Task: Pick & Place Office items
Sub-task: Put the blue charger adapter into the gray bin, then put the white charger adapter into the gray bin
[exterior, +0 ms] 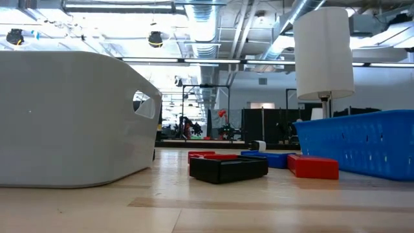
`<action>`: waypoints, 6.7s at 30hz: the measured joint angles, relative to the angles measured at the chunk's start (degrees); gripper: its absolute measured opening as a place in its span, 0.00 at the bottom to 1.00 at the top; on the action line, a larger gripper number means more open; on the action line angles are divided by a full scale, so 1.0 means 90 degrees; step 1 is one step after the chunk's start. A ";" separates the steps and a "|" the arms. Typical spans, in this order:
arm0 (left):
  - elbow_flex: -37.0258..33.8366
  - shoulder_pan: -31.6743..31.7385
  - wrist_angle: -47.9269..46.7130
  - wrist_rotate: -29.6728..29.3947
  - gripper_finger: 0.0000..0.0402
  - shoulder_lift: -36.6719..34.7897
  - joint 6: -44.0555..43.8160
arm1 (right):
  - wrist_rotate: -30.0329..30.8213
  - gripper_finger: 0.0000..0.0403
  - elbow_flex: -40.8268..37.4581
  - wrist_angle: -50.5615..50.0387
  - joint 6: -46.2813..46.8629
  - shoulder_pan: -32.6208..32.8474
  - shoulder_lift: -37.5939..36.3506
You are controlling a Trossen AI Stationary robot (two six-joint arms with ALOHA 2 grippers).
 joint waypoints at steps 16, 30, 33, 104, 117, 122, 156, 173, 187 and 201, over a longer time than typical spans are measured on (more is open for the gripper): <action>0.0000 -0.0002 0.0092 0.0070 0.43 -0.0010 -0.0021 | 0.0011 0.41 -0.0069 -0.0148 -0.0625 -0.0142 0.0206; 0.0000 -0.0007 -0.0001 0.0285 0.44 -0.0032 -0.0151 | 0.0674 0.31 -0.0084 -0.0117 -0.2787 -0.1624 -0.1469; 0.0000 -0.0007 -0.0238 0.0501 0.44 -0.0032 -0.0211 | 0.1055 0.31 -0.0082 0.0009 -0.3194 -0.2372 -0.2095; -0.0002 0.0202 -0.1825 0.0182 0.45 -0.0700 -0.1170 | -0.1601 0.46 0.3055 0.2895 -0.6348 -0.5228 0.1807; -0.0002 0.0202 -0.2058 0.0181 0.45 -0.0700 -0.1160 | -0.1470 0.29 0.3050 0.1447 -0.5647 -0.6214 0.1017; -0.0002 0.0202 -0.2166 0.0178 0.45 -0.0700 -0.1149 | -0.0490 0.32 0.3050 -0.0306 -0.4761 -0.7145 0.0403; -0.0002 0.0200 -0.1656 -0.0109 0.45 -0.0700 -0.1140 | 0.1202 0.62 0.2886 -0.3154 0.5249 -0.9583 0.0345; -0.0002 0.0200 -0.1659 -0.0104 0.45 -0.0700 -0.1138 | 0.1165 0.62 0.1432 -0.1523 0.6127 -0.9580 0.0349; -0.0002 0.0199 -0.1659 -0.0102 0.45 -0.0700 -0.1186 | 0.1351 0.62 0.0879 -0.0215 0.5803 -0.9816 0.0348; 0.0000 0.0202 -0.1553 -0.0020 0.45 -0.0718 -0.1242 | 0.0935 0.62 0.0867 0.0293 0.5896 -0.9744 0.0900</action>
